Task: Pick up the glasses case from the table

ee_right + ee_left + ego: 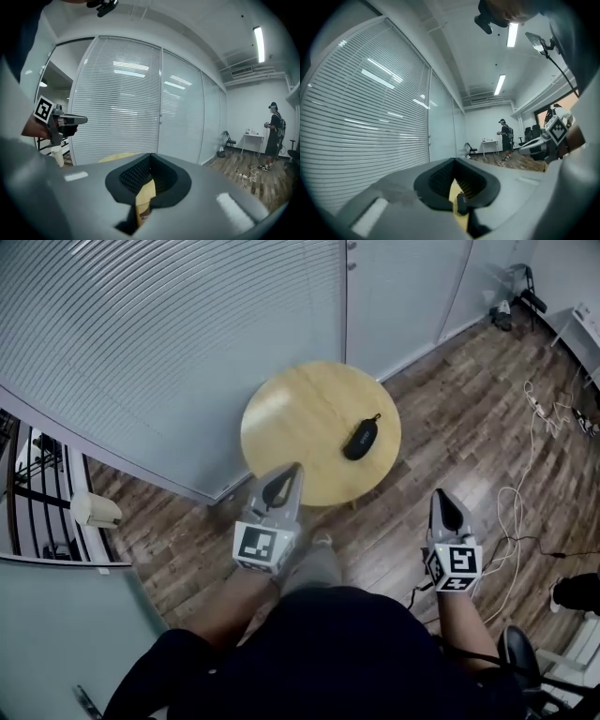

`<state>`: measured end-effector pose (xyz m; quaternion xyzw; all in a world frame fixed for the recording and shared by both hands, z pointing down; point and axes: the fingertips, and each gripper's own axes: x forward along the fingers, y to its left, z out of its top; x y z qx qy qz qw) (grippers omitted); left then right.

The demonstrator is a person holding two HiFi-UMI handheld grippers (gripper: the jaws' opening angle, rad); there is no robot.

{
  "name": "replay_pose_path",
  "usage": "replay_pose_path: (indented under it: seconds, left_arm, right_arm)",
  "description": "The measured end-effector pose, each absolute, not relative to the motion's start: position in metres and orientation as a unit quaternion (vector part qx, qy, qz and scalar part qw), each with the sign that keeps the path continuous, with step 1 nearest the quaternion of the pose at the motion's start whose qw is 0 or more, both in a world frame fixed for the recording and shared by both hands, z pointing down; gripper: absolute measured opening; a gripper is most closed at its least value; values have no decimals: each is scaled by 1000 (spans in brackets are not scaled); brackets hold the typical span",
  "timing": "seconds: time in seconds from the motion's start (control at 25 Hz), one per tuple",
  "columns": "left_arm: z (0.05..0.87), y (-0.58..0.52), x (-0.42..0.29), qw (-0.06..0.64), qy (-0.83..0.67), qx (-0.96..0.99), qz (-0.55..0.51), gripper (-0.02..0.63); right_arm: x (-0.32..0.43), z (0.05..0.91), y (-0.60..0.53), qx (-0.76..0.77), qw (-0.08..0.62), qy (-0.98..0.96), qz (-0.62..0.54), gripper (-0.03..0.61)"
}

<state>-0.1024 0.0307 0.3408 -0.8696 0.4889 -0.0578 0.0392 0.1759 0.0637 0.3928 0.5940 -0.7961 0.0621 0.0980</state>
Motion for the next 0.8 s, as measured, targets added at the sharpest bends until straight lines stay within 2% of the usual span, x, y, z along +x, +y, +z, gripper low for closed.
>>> replay_pose_path:
  seconds: [0.2,0.4,0.52,0.68,0.8]
  left_arm:
    - [335,-62,-109,66,462,-882,-67,3]
    - [342,-143,-114,32,447,-892,-56,3]
    - [347,-174,-107,21,434,-899,-55,3]
    - [341,-200,-96,34,432,-900,-46,3]
    - [345,-210,-90,21,433,-899,-61,3]
  right_arm:
    - [157,409,-19,612,97,-778,102,8]
    - [133,408,-85,613,94,-774,124,8]
    - [131,411,-114,618,91,-769,136,8]
    - [136,417,-143,618,53,-766,172,8]
    - [141,429,-161,609,59,-767,191,8]
